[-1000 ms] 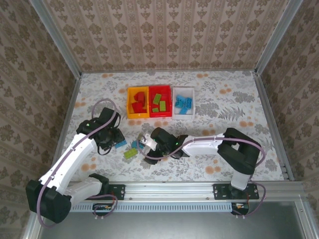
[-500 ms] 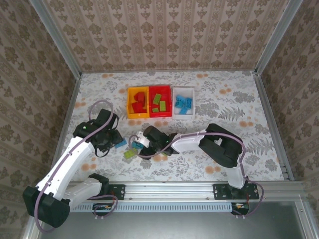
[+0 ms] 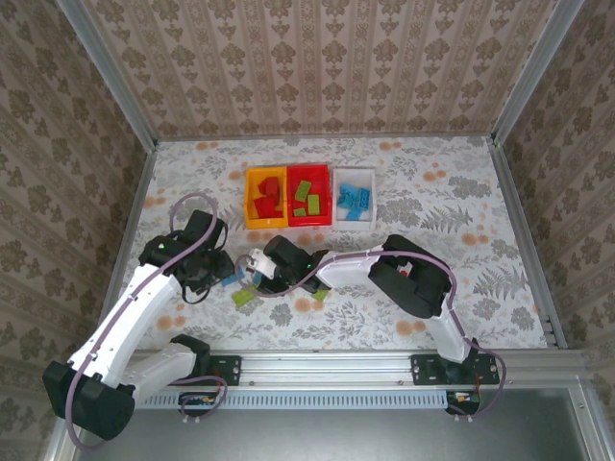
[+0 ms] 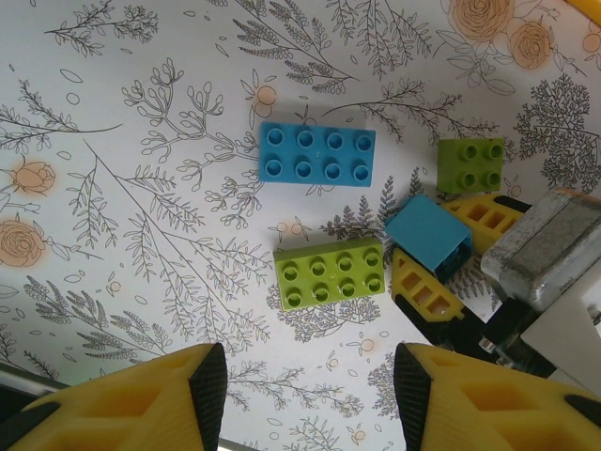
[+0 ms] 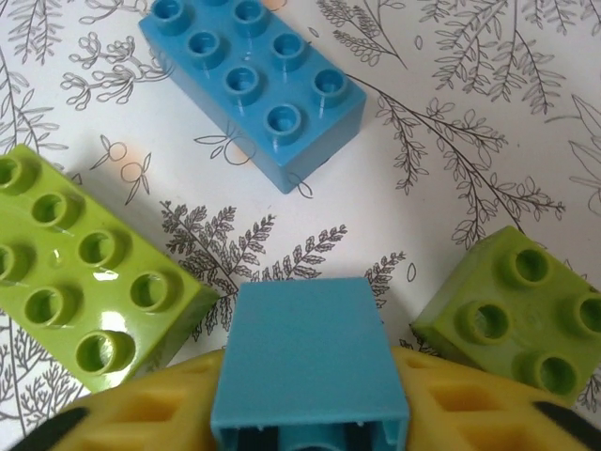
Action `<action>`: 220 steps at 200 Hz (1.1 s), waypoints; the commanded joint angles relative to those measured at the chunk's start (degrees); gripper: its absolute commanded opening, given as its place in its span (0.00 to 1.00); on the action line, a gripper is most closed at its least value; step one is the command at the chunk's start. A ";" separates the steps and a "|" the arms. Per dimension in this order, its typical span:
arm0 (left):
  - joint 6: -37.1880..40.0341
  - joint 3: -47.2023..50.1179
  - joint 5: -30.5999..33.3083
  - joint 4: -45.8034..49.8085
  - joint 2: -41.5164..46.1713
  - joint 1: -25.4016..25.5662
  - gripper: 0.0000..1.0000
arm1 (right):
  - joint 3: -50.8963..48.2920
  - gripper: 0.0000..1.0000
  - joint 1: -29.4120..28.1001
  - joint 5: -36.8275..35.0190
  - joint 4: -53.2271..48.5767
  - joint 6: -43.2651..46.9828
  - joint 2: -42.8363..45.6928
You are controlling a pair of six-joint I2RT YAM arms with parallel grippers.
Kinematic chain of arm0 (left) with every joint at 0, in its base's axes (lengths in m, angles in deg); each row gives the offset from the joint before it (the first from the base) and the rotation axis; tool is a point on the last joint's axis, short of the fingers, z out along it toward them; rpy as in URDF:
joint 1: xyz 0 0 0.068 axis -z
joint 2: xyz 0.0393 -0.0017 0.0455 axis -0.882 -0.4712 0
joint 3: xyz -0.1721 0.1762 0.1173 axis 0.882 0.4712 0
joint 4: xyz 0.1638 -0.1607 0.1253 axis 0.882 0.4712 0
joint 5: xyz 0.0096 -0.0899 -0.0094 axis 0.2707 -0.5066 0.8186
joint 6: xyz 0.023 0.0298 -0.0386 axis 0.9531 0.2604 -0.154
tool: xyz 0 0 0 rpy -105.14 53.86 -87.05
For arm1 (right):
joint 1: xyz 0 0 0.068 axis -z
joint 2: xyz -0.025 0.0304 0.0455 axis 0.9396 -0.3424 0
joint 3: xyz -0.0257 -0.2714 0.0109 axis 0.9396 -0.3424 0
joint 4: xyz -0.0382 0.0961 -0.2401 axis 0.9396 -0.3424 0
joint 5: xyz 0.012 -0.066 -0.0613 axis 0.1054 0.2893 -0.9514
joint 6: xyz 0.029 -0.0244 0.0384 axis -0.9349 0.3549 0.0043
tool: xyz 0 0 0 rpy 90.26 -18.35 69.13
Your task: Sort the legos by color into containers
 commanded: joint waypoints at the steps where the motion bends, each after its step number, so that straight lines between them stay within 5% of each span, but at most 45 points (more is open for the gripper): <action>1: -0.47 -1.28 0.77 1.21 -0.08 -0.03 0.53 | -0.23 0.32 -0.31 1.98 -3.39 0.21 -0.24; 28: -0.08 -1.16 0.33 -0.38 -0.51 -0.16 0.53 | -3.99 0.21 -0.64 1.38 -2.07 0.08 5.52; 69: 3.80 -2.25 -3.55 -10.49 -3.32 1.65 0.53 | -11.75 0.18 1.45 -4.39 -2.81 -3.86 22.06; 120: 10.45 -10.31 -3.28 -23.67 -15.05 10.90 0.54 | -16.95 0.17 18.62 -12.48 -12.50 -18.59 37.39; 151: 14.14 -15.69 -3.53 -27.46 -23.51 14.93 0.54 | -10.79 0.19 26.89 -15.18 -19.87 -24.20 34.12; 220: 17.48 -21.39 -4.96 -28.44 -31.17 16.88 0.54 | 8.64 0.23 33.02 -8.87 -31.94 -33.31 14.33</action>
